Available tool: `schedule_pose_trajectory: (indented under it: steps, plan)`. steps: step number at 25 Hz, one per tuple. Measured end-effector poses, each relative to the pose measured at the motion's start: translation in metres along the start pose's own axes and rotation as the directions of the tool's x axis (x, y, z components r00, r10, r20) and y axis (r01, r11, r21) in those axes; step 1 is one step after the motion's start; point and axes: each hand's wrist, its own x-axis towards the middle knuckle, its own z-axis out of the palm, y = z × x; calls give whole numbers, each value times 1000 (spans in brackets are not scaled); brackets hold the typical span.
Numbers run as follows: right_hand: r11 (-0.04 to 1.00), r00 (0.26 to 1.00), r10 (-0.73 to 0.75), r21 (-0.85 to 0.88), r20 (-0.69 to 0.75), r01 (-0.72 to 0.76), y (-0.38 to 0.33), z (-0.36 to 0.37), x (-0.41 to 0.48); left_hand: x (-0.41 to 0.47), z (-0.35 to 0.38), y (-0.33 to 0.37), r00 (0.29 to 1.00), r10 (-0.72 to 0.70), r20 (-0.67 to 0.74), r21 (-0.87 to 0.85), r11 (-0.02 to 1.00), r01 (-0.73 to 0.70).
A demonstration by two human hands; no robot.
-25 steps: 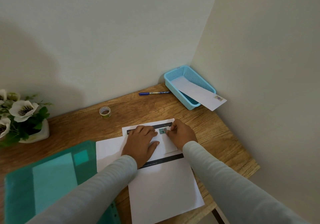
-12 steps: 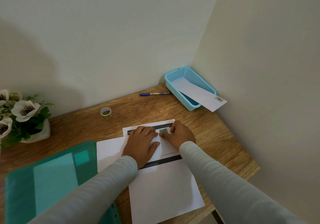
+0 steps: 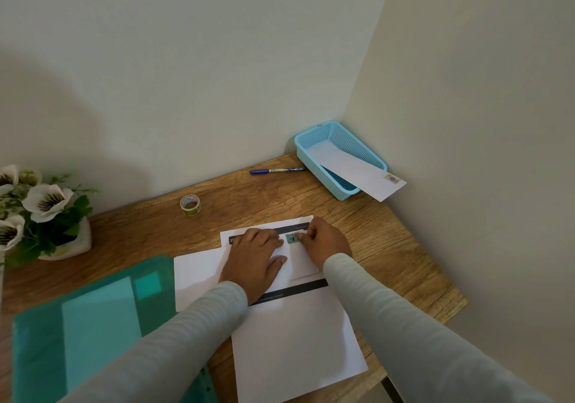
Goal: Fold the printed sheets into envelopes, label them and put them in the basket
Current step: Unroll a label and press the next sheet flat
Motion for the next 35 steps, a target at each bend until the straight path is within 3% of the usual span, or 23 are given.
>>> schedule_pose_trajectory:
  steps: [5, 9, 13, 16, 18, 20, 23, 26, 28, 30, 32, 33, 35]
  plan:
    - [1000, 999, -16, -6, 30, 16, -1, 0, -8, 1, -2, 2, 1000, 1, 27, -14, 1000, -1]
    - [998, 998, -48, 51, 50, 45, 6, -2, -14, 1, -24, -4, 982, -15, 186, 22, 1000, 11]
    - [990, 990, -75, 126, 117, 60, 11, -6, -18, -10, -57, -26, 939, -224, 261, 246, 956, 160]
    - [993, 984, -93, 83, 155, 80, 9, -6, -23, -10, -78, -28, 879, -345, 330, 375, 902, 213]
    - [993, 978, -98, 87, 185, 83, 7, -7, -24, -6, -87, -27, 873, -346, 344, 283, 925, 255]
    - [980, 976, -107, 188, 191, 70, 7, -13, -25, -4, -94, -26, 902, -316, 295, 73, 948, 308]
    - [923, 977, -171, 368, 124, 115, 12, -32, -25, 1, -112, -22, 946, -213, 245, -136, 958, 251]
    - [879, 965, -253, 432, 71, 199, 18, -55, -25, 4, -131, -23, 979, -122, 163, -214, 964, 156]
    - [845, 964, -261, 492, 42, 207, 22, -73, -25, 8, -140, -31, 994, -105, 28, -176, 978, 108]
    - [800, 967, -256, 563, 9, 207, 26, -91, -26, 9, -150, -39, 975, -209, -77, -309, 935, 176]
    - [760, 968, -250, 617, -9, 203, 30, -106, -26, 11, -157, -44, 925, -376, -54, -579, 767, 278]
    - [744, 970, -244, 638, -13, 196, 33, -111, -26, 12, -156, -46, 906, -424, -20, -637, 704, 315]
    - [717, 972, -234, 671, -21, 187, 35, -118, -28, 14, -154, -50, 880, -473, 29, -617, 685, 388]
